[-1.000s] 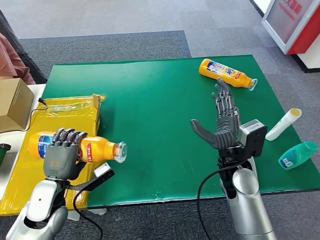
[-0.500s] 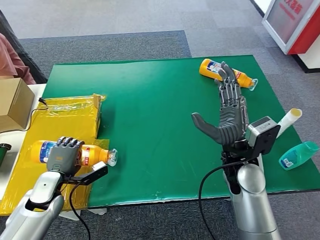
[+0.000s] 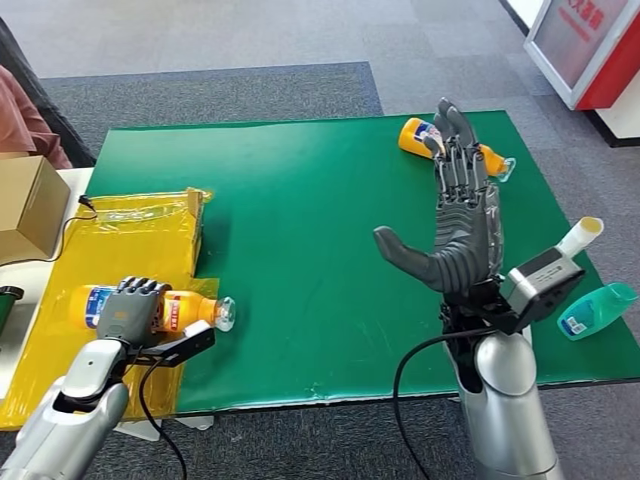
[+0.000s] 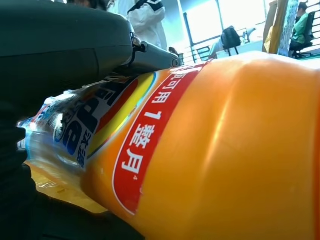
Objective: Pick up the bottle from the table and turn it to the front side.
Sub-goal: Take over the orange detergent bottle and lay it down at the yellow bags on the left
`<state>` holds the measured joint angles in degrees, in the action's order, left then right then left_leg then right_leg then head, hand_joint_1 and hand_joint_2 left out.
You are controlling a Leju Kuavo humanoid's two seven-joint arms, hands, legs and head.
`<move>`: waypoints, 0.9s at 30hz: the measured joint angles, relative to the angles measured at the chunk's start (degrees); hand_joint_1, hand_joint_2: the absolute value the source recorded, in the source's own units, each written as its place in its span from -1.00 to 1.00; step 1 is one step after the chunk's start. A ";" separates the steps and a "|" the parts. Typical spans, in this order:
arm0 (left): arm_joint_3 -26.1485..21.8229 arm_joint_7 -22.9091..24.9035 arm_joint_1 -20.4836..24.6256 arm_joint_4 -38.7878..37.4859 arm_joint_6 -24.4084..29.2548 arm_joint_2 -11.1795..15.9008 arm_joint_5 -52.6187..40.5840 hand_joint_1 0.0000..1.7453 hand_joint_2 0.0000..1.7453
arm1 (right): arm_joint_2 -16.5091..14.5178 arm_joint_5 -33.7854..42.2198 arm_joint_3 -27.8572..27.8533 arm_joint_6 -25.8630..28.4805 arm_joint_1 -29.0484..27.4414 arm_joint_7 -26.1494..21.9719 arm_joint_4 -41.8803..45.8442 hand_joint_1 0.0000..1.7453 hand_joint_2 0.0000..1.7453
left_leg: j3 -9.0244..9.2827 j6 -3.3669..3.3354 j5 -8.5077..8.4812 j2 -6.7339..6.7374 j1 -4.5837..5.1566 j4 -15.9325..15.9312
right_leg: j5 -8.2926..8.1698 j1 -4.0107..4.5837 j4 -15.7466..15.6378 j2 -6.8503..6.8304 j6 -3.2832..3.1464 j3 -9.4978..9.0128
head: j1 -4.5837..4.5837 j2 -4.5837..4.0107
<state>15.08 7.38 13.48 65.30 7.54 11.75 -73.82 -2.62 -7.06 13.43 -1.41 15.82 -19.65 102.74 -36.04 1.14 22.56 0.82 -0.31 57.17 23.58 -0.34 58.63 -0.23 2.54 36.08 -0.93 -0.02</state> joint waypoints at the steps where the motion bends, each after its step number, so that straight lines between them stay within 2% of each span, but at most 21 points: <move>1: 0.00 -0.02 0.08 -0.16 0.10 -0.08 0.01 0.30 1.00 | 0.00 0.00 0.17 0.04 0.00 0.00 0.12 -1.00 1.00 | 0.00 0.00 0.00 0.00 0.00 0.00 | 0.00 0.00 0.00 0.00 0.00 -0.01 | -0.01 0.00; 3: 0.00 -0.05 0.22 -0.45 0.27 -0.29 0.01 -0.70 1.00 | 0.00 0.00 0.43 0.13 0.01 0.00 0.25 -1.00 1.00 | 0.01 -0.01 -0.01 0.00 0.00 0.00 | 0.00 0.00 0.00 0.00 0.00 -0.02 | -0.01 0.00; 5: 0.00 -0.06 0.38 -0.68 0.33 -0.53 0.03 -1.00 1.00 | 0.00 0.00 0.63 0.19 0.00 0.00 0.27 -1.00 1.00 | 0.01 -0.01 -0.01 0.00 0.00 0.00 | -0.01 0.00 0.00 0.00 0.01 -0.02 | -0.01 0.00; 21: -1.13 -0.02 0.28 -1.01 1.83 -1.38 0.31 -1.00 1.00 | 0.02 0.00 0.82 0.19 -0.44 0.00 0.29 -1.00 1.00 | 0.02 -0.01 0.00 0.00 0.00 0.00 | -0.01 0.00 0.00 0.00 0.01 -0.04 | -0.01 0.00; 27: -2.57 -0.73 -1.64 -0.30 3.51 -2.61 3.71 -1.00 1.00 | 0.02 -0.13 0.82 0.48 -1.26 0.05 0.29 -1.00 1.00 | 0.02 -0.02 0.00 0.00 0.00 0.00 | 0.00 0.00 0.00 0.00 0.01 -0.04 | -0.01 0.00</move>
<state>12.52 6.66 11.84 65.00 11.05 9.14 -70.11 -2.60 -7.19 14.25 -0.93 14.56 -19.60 103.03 -36.02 1.12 22.56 0.81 -0.30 57.17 23.58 -0.35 58.63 -0.23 2.55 36.05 -0.93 -0.02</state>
